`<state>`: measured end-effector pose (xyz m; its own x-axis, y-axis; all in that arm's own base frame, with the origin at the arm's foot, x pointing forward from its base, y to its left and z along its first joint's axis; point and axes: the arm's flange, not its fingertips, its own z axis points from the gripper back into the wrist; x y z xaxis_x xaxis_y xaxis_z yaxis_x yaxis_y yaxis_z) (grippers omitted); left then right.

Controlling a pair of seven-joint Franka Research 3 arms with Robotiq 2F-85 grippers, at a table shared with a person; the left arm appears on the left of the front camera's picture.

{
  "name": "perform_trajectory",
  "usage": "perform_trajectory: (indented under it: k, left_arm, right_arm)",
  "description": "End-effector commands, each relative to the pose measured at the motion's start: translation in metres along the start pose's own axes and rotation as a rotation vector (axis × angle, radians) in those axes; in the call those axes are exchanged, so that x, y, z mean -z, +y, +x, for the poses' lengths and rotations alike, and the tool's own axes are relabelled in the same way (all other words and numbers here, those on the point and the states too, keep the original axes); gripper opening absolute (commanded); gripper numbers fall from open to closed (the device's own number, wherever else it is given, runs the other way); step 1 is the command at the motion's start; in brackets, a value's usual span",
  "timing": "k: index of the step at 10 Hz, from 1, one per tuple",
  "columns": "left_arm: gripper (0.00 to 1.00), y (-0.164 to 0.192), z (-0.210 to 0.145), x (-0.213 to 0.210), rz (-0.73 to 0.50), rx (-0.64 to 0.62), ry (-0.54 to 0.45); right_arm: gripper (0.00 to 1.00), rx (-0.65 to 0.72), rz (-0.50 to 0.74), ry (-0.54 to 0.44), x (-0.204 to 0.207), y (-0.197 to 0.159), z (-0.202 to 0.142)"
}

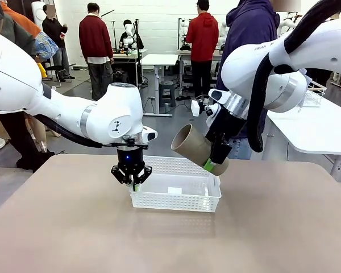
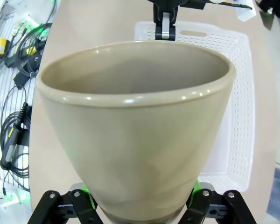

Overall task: Clean and organize the cups into the basket.
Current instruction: Pick up the Organizing basket and move it to the center of the table, then pick up the Reusable plastic cup from the right side of the table and place it inside the Organizing basket.

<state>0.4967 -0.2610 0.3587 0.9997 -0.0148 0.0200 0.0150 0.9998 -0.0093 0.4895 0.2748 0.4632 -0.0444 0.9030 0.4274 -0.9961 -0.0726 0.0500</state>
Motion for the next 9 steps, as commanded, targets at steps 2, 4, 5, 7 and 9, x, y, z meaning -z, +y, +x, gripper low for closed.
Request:
perform_trajectory:
  k: [2,4,5,7,9]
  left_arm:
    - [0.0,-0.001,0.0,-0.001,0.001,0.004,-0.002]
    - [0.0,-0.001,0.0,-0.001,0.001,0.004,-0.002]
    - [0.0,-0.001,0.0,-0.001,0.001,0.004,-0.002]
    - [0.0,-0.001,0.0,-0.001,0.001,0.004,-0.002]
    - [0.0,-0.001,0.0,-0.001,0.001,0.004,-0.002]
  right_arm:
    - [0.81,0.027,-0.078,0.116,0.026,-0.011,0.014]
    - [0.81,0.026,-0.072,0.149,0.043,-0.019,0.025]
    - [0.81,0.015,-0.075,0.153,0.047,-0.019,0.029]
    - [0.81,-0.005,-0.081,0.157,0.059,-0.021,0.036]
    - [0.81,0.008,-0.053,0.175,0.075,-0.025,0.036]
